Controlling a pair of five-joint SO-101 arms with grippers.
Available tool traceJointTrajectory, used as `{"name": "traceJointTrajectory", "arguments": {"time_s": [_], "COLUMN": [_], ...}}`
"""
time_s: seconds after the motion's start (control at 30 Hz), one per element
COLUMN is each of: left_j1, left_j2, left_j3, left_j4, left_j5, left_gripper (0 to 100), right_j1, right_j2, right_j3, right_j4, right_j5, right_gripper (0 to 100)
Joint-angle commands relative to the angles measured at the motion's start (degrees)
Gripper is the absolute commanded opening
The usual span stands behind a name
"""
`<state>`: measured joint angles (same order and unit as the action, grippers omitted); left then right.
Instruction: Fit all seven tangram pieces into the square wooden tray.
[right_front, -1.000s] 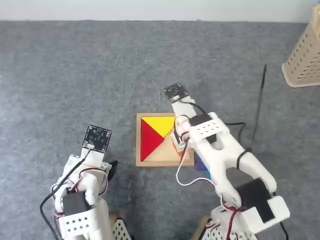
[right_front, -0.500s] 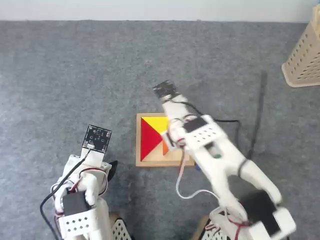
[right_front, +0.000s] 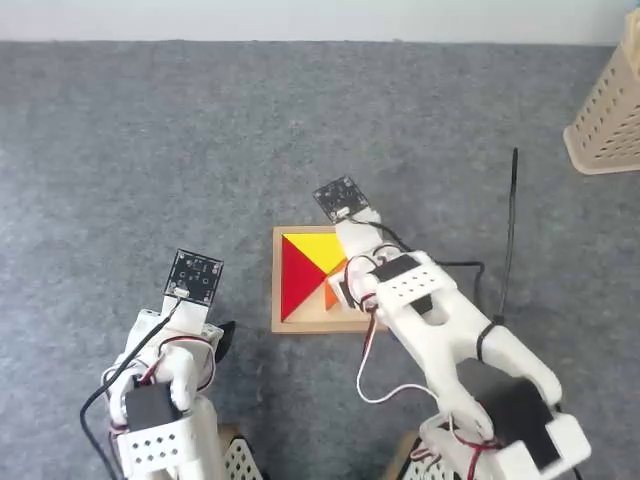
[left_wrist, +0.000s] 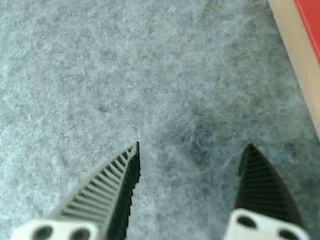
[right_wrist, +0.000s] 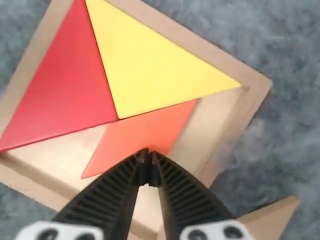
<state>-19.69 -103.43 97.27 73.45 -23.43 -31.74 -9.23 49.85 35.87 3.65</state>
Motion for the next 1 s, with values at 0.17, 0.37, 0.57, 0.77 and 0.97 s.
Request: {"name": "traceJointTrajectory", "arguments": {"time_s": [0.17, 0.37, 0.57, 0.77, 0.97], "left_j1": [0.1, 0.1, 0.1, 0.1, 0.1], "left_j2": [-1.0, -1.0, -1.0, -1.0, -1.0], "left_j3": [-0.7, -0.7, -0.7, -0.7, -0.7], "left_j4": [0.1, 0.1, 0.1, 0.1, 0.1], "left_j5": [0.4, 0.4, 0.4, 0.4, 0.4], "left_gripper": [30, 30, 30, 30, 30], "right_j1": [-0.7, -0.2, -0.2, -0.3, -0.5], "right_j2": [-3.5, -15.3, -18.2, -15.3, -7.2], "right_j3": [-2.6, 0.8, 8.6, 13.0, 12.8], "right_j4": [5.7, 5.4, -9.4, -20.6, -22.5], "right_j5": [0.9, 0.9, 0.7, 0.9, 0.9], "right_gripper": [0.6, 0.6, 0.6, 0.6, 0.6]}}
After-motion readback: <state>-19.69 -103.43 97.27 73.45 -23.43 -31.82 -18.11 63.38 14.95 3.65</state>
